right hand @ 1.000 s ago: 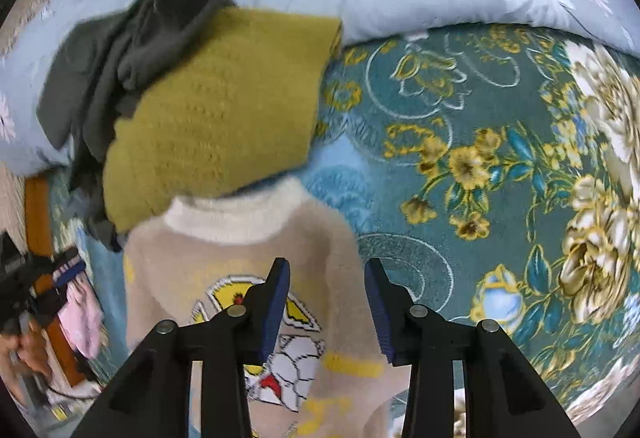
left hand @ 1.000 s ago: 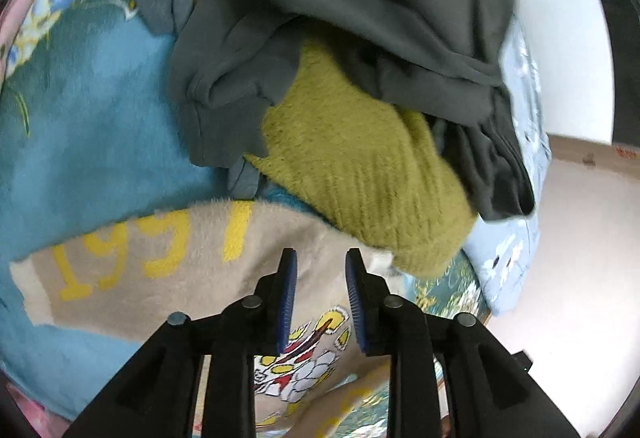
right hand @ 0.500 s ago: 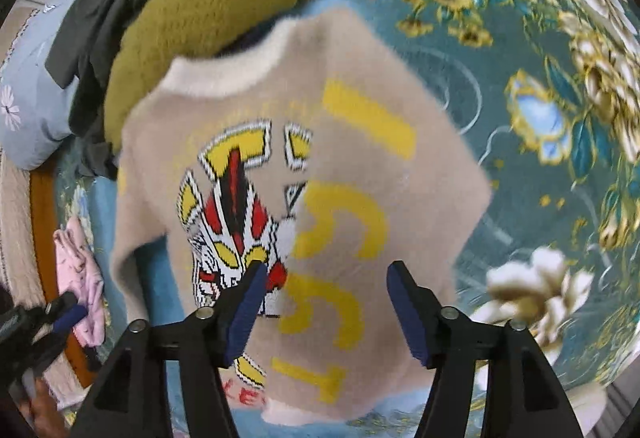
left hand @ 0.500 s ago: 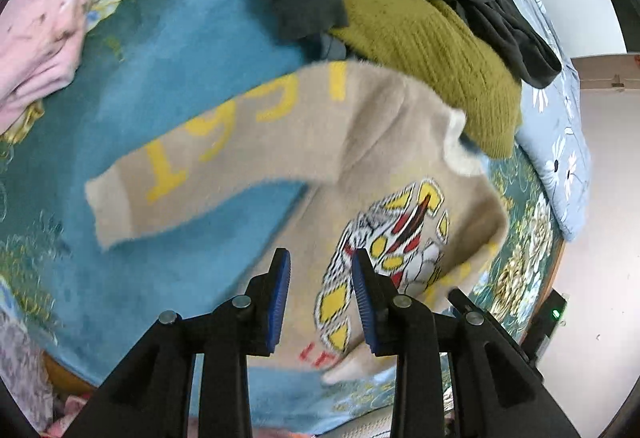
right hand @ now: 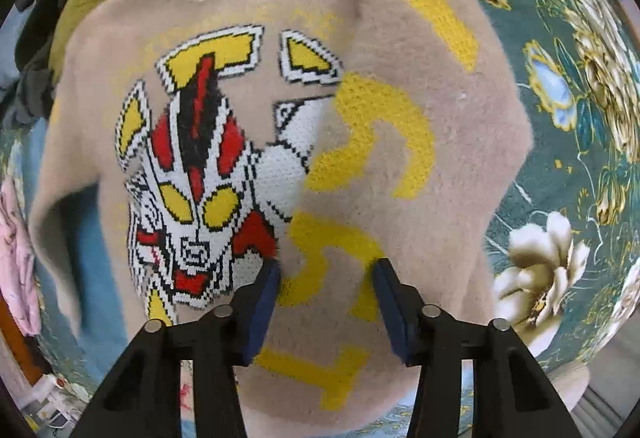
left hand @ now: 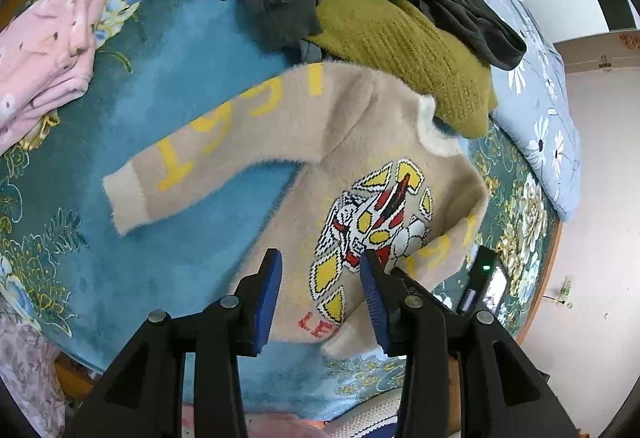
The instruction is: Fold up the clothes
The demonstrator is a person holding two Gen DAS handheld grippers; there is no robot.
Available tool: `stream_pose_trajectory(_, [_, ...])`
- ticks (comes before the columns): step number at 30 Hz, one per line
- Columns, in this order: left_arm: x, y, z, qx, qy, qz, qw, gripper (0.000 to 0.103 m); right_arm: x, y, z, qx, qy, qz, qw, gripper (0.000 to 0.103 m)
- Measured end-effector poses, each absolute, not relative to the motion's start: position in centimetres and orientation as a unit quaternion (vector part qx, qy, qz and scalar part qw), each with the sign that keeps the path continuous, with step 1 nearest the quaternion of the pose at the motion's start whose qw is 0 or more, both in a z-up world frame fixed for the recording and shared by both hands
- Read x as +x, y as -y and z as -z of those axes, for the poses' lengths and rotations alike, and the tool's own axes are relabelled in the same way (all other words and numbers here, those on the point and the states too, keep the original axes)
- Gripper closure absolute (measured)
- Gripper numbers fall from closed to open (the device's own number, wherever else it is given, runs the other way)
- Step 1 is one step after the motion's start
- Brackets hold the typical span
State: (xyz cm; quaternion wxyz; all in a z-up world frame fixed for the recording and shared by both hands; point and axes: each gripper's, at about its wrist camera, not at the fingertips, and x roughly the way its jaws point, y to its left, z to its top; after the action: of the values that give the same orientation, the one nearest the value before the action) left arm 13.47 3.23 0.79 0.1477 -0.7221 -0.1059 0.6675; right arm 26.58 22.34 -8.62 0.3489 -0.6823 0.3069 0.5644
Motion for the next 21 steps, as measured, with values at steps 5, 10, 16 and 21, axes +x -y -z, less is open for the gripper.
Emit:
stream_pose_trajectory(5, [13.9, -4.3, -0.7, -0.727, 0.103, -0.662, 0.153, 0.062, 28.5, -23.7, 5.5, -0.661, -0.328, -0.578, 0.347, 0.087])
stream_pose_trajectory(10, [14.0, -5.9, -0.4, -0.731, 0.098, -0.656, 0.161, 0.062, 32.2, -26.4, 1.0, -0.641, -0.322, -0.604, 0.347, 0.093])
stream_pose_trajectory(16, [14.0, -7.1, 0.2, -0.736, 0.093, -0.651, 0.164, 0.062, 37.7, -33.3, -2.2, -0.626, -0.305, -0.594, 0.402, 0.094])
stream_pose_trajectory(21, [13.6, -6.8, 1.0, -0.741, 0.094, -0.648, 0.149, 0.062, 39.9, -39.9, -3.8, -0.621, -0.267, -0.580, 0.454, 0.094])
